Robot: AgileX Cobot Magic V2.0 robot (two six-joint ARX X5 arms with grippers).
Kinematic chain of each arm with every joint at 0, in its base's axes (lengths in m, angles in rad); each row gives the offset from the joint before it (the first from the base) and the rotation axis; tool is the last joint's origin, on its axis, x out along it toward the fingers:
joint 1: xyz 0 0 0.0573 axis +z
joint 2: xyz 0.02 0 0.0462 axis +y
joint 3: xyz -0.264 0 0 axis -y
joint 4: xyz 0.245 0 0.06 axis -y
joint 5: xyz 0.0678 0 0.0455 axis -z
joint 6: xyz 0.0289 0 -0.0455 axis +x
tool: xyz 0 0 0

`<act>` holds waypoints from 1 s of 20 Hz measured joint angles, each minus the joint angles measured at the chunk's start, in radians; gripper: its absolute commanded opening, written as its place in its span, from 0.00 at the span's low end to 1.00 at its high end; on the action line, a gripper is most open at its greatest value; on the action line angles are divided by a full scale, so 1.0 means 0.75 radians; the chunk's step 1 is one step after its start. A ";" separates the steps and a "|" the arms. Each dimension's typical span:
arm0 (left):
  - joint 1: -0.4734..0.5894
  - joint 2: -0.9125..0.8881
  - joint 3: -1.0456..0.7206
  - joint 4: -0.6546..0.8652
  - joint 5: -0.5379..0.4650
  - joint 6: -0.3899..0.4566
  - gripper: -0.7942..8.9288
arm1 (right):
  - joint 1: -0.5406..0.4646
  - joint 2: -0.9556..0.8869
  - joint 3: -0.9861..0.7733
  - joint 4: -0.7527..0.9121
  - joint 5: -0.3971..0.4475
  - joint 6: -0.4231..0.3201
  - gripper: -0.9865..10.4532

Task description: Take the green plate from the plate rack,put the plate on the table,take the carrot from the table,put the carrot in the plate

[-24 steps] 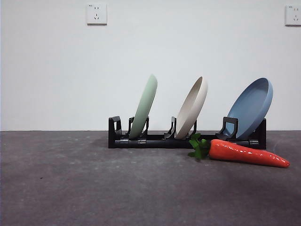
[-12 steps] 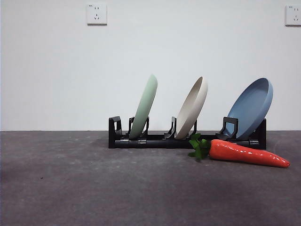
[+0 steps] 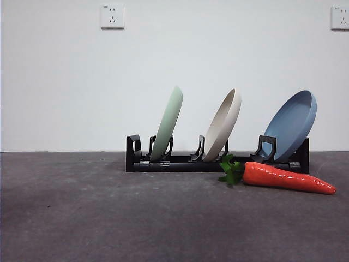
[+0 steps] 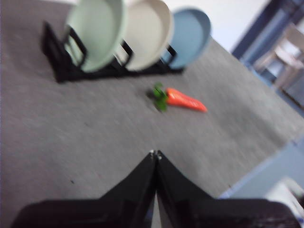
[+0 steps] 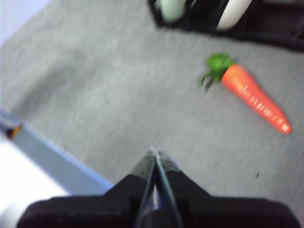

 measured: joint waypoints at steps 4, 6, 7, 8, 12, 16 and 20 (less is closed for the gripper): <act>0.000 0.051 0.061 -0.199 0.019 0.183 0.08 | 0.001 0.020 0.016 -0.054 -0.040 -0.075 0.09; 0.000 0.052 0.061 -0.200 0.018 0.210 0.11 | 0.001 0.020 0.016 -0.054 -0.040 -0.082 0.11; 0.000 0.052 0.061 -0.200 0.017 0.214 0.23 | 0.001 0.020 0.016 -0.053 -0.040 -0.084 0.20; 0.000 0.052 0.061 -0.200 0.016 0.214 0.43 | 0.001 0.020 0.016 -0.053 -0.040 -0.085 0.35; 0.000 0.052 0.061 -0.191 -0.012 0.213 0.73 | 0.001 0.020 0.016 -0.053 -0.040 -0.083 0.64; 0.000 0.055 0.061 -0.137 -0.015 0.203 0.73 | 0.001 0.020 0.016 -0.053 -0.040 -0.083 0.64; -0.007 0.119 0.061 -0.023 -0.033 0.151 0.73 | 0.001 0.020 0.016 -0.053 -0.038 -0.079 0.64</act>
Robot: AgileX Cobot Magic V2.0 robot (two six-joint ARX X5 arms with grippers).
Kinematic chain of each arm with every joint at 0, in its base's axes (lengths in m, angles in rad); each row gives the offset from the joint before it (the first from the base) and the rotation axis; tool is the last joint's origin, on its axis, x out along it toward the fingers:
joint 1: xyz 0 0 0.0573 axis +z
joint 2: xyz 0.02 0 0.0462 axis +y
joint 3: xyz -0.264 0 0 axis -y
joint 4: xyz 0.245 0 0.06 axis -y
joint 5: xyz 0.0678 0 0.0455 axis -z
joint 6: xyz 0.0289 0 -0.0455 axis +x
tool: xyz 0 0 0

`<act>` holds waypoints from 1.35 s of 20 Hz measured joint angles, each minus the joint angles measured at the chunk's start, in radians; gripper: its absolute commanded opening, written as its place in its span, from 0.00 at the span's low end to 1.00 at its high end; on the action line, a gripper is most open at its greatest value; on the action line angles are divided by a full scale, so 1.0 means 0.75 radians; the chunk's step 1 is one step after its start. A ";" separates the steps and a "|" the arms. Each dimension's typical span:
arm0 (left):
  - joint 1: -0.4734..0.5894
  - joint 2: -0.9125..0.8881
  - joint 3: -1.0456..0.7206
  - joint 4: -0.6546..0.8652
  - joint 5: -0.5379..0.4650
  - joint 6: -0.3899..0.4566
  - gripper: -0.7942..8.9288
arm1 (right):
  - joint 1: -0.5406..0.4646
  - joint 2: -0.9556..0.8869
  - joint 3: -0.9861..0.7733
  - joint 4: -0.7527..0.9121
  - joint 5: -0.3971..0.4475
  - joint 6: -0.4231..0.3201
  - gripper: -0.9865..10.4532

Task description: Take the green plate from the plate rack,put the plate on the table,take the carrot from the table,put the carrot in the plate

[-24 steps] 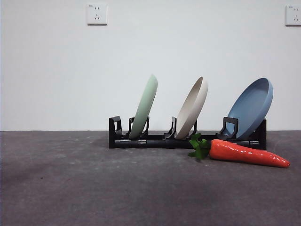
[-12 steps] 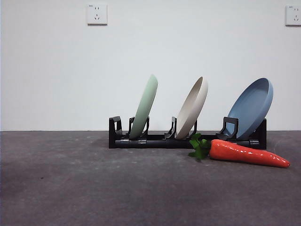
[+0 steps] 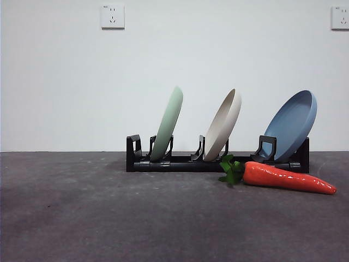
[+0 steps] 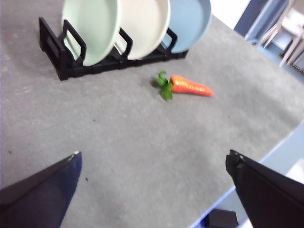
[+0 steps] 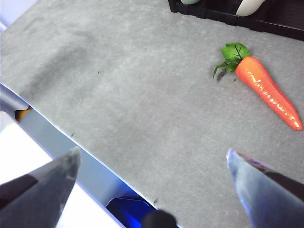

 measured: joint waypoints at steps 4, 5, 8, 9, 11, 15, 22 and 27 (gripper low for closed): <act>-0.077 0.137 0.025 0.155 -0.013 -0.053 0.72 | 0.000 0.000 0.000 0.005 0.002 0.000 0.64; -0.112 0.185 0.048 0.215 -0.032 -0.068 0.72 | 0.000 0.001 0.000 0.005 0.002 0.000 0.64; -0.233 0.351 0.151 0.365 -0.120 -0.092 0.72 | 0.000 0.012 0.000 0.005 0.002 -0.001 0.64; -0.282 0.426 0.195 0.415 -0.161 -0.096 0.72 | 0.000 0.018 0.000 0.005 0.002 0.000 0.64; -0.386 0.597 0.290 0.492 -0.245 -0.102 0.72 | 0.000 0.037 0.000 0.005 0.002 0.000 0.64; -0.540 0.941 0.508 0.642 -0.393 -0.102 0.72 | 0.000 0.060 0.000 0.005 0.002 0.001 0.64; -0.618 1.551 0.938 0.722 -0.517 -0.098 0.72 | 0.000 0.061 0.000 0.005 0.003 0.001 0.64; -0.632 1.821 1.140 0.800 -0.594 -0.097 0.72 | 0.000 0.061 0.000 0.005 0.003 0.019 0.64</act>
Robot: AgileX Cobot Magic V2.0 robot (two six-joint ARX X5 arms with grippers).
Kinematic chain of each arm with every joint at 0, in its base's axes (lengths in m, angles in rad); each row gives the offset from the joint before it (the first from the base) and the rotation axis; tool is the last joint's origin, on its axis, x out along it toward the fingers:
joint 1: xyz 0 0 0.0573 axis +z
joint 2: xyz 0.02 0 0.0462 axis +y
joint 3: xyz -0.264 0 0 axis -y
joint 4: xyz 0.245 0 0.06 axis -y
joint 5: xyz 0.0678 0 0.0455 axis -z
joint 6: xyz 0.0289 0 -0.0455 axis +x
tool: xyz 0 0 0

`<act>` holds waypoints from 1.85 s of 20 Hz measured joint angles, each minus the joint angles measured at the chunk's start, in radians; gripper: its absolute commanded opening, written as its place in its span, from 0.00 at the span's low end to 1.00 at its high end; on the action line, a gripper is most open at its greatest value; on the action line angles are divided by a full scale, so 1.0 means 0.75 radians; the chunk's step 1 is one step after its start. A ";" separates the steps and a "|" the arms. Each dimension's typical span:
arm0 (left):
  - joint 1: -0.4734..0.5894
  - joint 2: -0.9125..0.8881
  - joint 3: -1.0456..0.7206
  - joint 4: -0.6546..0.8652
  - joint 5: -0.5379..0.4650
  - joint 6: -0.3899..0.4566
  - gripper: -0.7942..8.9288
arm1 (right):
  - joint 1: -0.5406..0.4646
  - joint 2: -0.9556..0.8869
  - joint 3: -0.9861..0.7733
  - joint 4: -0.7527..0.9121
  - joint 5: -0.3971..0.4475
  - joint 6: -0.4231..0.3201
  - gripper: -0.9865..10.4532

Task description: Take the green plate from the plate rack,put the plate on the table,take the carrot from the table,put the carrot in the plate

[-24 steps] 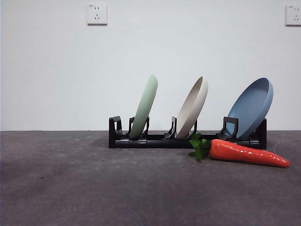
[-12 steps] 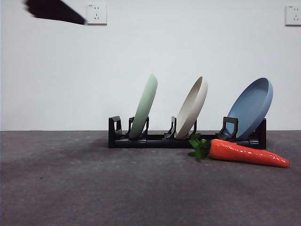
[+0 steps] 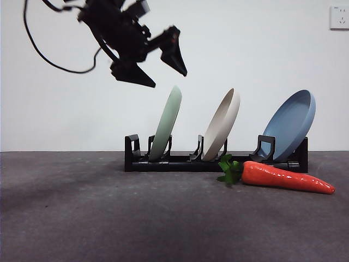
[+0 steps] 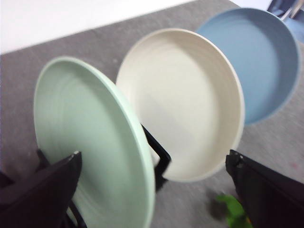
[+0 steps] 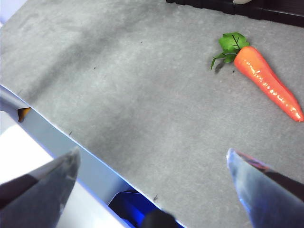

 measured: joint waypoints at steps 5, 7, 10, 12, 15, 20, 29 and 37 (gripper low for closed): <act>-0.010 0.097 0.008 0.095 -0.055 0.000 0.72 | 0.000 0.001 0.000 0.000 0.005 0.003 0.64; -0.025 0.122 0.008 0.133 -0.058 0.000 0.72 | 0.000 0.001 0.000 0.000 0.006 0.003 0.64; -0.052 0.142 0.008 0.156 -0.087 0.000 0.71 | 0.000 0.010 0.000 0.000 0.007 0.011 0.64; -0.064 0.145 0.008 0.161 -0.095 0.000 0.56 | 0.000 0.017 0.000 0.000 0.008 0.013 0.64; -0.069 0.146 0.008 0.159 -0.096 0.000 0.30 | 0.000 0.018 0.000 0.000 0.008 0.013 0.64; -0.069 0.146 0.008 0.129 -0.092 -0.016 0.14 | 0.000 0.017 0.000 -0.002 0.008 0.015 0.64; -0.070 0.146 0.008 0.102 -0.080 -0.041 0.07 | 0.000 0.017 0.000 -0.011 0.007 0.017 0.63; -0.070 0.011 0.041 -0.004 -0.038 -0.049 0.07 | 0.000 0.017 0.000 -0.011 0.007 0.017 0.63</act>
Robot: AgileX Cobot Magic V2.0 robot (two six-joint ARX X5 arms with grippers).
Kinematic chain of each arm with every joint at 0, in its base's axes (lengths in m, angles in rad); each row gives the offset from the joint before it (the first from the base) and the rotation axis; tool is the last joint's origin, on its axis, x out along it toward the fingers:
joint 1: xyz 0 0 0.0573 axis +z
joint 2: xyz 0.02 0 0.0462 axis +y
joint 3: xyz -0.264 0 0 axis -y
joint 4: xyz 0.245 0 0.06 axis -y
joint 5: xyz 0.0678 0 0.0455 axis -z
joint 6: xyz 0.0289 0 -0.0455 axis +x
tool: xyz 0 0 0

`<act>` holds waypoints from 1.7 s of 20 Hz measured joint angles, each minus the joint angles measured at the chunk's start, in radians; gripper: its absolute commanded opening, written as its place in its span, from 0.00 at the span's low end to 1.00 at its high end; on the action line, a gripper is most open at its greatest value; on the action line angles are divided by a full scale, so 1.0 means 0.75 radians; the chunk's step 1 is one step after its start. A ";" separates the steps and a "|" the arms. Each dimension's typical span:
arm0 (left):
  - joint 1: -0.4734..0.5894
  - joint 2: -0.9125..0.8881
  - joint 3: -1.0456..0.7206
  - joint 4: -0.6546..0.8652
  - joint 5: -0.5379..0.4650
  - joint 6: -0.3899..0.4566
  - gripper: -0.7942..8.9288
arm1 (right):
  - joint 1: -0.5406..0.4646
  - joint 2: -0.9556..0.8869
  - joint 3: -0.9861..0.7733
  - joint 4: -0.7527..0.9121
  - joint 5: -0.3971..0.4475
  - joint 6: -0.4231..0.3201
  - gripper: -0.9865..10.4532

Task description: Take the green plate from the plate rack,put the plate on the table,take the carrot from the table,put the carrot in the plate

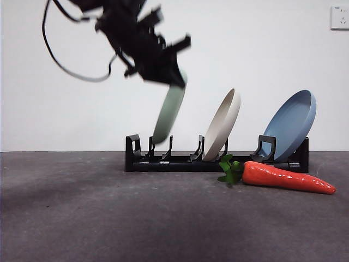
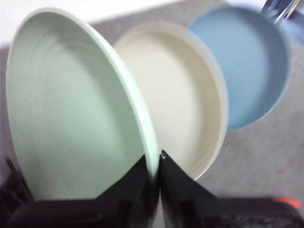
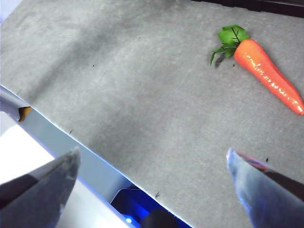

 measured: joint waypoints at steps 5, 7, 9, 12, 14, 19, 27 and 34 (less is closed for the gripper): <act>-0.007 -0.286 0.020 -0.208 -0.009 0.098 0.08 | 0.000 0.000 0.000 0.000 0.000 0.000 0.63; -0.045 -0.385 0.021 -0.415 -0.024 0.188 0.08 | 0.000 0.000 0.000 0.001 0.001 0.000 0.63; -0.123 -0.470 0.021 -0.650 -0.102 0.303 0.08 | 0.000 0.000 0.000 0.005 0.000 0.000 0.63; -0.308 -0.527 0.021 -0.904 -0.352 0.433 0.08 | -0.001 0.000 0.000 0.014 0.000 0.000 0.63; -0.436 -0.521 -0.010 -1.010 -0.499 0.471 0.08 | 0.000 0.001 0.000 0.016 0.000 0.000 0.63; -0.694 -0.516 -0.341 -0.852 -0.686 0.465 0.08 | 0.000 0.000 0.000 0.017 0.000 0.003 0.63; -0.784 -0.374 -0.859 -0.338 -0.956 0.462 0.08 | 0.000 0.000 0.000 0.017 0.000 0.009 0.63; -0.829 -0.193 -0.862 -0.211 -1.024 0.462 0.08 | 0.000 0.007 0.000 0.019 0.000 0.010 0.63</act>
